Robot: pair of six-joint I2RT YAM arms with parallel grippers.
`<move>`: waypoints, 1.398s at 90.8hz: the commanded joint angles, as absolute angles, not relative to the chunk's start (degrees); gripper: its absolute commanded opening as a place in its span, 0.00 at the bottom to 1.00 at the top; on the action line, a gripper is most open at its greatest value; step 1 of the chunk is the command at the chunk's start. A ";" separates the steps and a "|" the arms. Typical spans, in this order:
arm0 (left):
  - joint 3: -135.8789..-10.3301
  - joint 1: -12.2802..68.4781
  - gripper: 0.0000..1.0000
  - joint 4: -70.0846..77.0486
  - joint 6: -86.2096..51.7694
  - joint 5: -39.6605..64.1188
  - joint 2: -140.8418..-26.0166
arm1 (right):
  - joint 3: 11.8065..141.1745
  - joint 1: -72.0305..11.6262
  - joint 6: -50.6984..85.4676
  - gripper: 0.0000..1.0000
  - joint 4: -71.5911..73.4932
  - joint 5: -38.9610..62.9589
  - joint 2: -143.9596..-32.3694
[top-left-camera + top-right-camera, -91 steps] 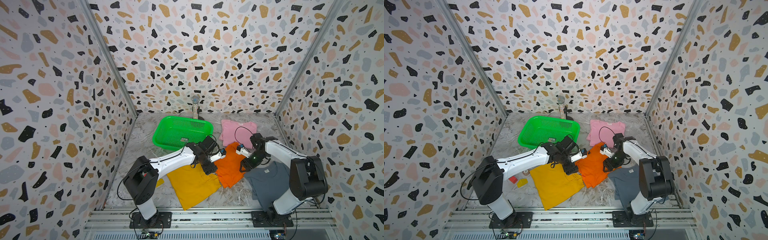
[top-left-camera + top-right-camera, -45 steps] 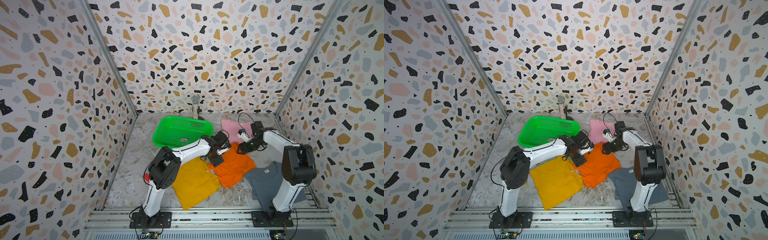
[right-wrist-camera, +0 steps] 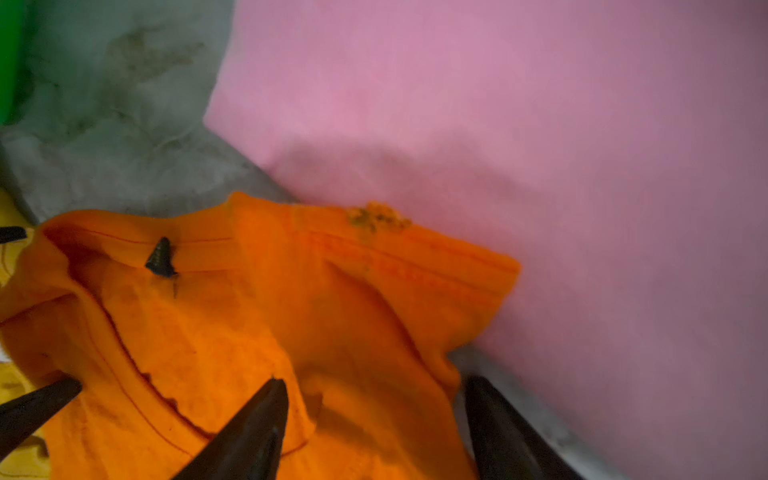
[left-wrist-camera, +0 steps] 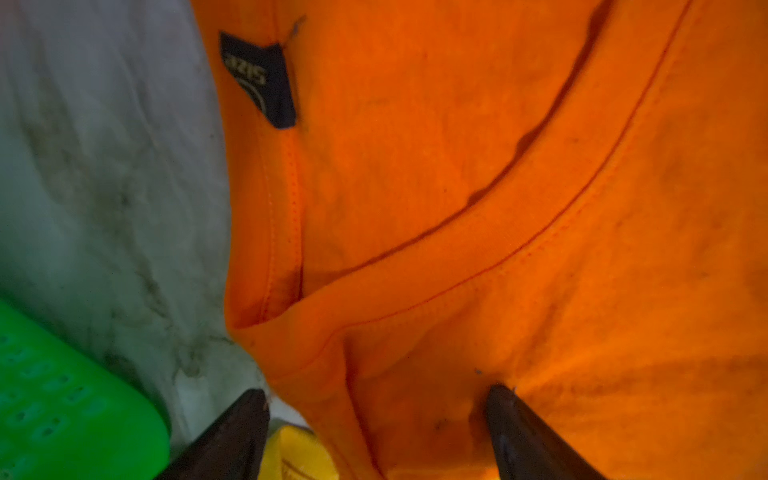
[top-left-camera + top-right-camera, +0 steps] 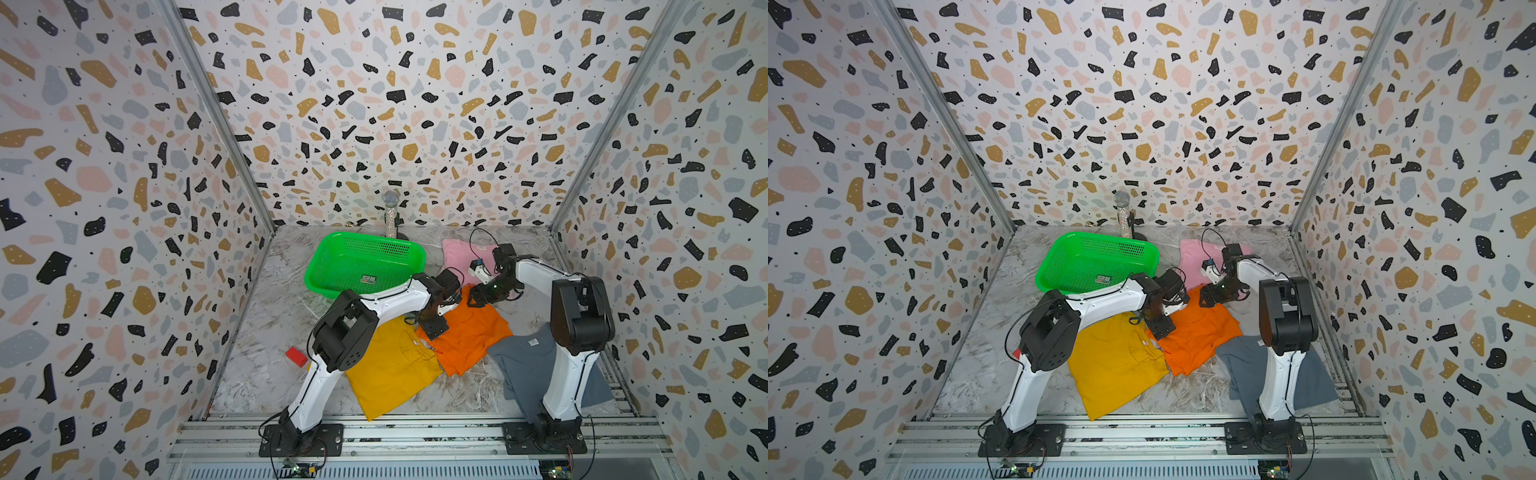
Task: Put the folded t-shirts into the basket
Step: Pick up the T-shirt from the center of the board.
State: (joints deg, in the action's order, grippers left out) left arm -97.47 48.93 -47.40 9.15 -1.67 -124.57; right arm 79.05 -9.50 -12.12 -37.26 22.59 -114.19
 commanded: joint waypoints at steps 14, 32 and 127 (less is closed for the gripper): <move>-93.71 48.87 0.68 -44.19 8.64 0.46 -125.40 | 82.35 -10.28 -9.79 0.64 -38.12 27.52 -117.64; -88.63 48.86 0.47 -37.96 9.10 0.76 -123.34 | 83.51 -10.28 -8.98 0.45 -37.42 32.47 -118.47; -92.68 38.22 0.00 -52.25 36.78 5.18 -92.21 | 67.63 -11.54 15.94 0.00 -10.70 37.19 -79.66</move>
